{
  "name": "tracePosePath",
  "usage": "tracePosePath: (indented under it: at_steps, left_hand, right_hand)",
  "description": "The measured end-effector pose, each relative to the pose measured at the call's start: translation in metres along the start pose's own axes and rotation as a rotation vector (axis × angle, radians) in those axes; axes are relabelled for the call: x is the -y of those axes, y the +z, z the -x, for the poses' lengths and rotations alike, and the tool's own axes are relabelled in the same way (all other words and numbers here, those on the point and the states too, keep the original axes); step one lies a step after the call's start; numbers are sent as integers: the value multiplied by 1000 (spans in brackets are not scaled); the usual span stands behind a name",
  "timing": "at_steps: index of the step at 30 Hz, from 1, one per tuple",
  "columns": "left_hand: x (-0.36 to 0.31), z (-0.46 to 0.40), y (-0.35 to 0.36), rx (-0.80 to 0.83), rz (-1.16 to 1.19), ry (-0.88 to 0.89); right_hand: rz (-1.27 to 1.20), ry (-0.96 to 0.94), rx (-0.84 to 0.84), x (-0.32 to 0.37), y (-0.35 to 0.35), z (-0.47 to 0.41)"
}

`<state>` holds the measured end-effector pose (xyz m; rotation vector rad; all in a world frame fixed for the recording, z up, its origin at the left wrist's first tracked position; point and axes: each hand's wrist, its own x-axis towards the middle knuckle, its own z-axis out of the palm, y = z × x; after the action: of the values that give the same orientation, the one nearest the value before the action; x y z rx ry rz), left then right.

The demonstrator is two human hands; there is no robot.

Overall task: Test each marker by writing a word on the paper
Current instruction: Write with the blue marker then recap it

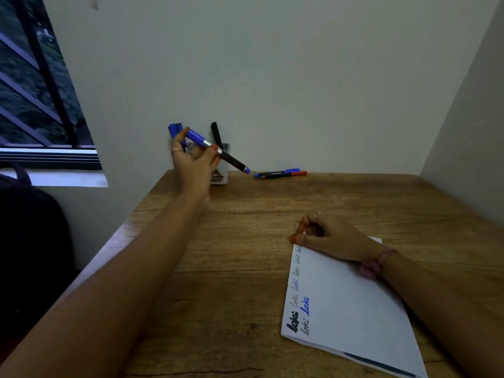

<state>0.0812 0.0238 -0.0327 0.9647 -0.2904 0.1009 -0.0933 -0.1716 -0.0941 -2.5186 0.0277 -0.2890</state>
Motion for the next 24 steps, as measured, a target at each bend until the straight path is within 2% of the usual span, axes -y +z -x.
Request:
tracePosePath:
  at_steps: [6,12,19,24]
  left_hand:
    - [-8,-62,10,-87,-230,215]
    - [15,-100,18,-31,-501,362]
    - [41,-122,15,17,-699,291]
    - [53,-123,13,119,-844,264]
  right_hand:
    - [-29,4,12,2,-2,-1]
    - [-34,25,87,0,-5,-8]
    - [-21,15,152,-8,-7,-13]
    - [-17,3,143,-9,-6,-13]
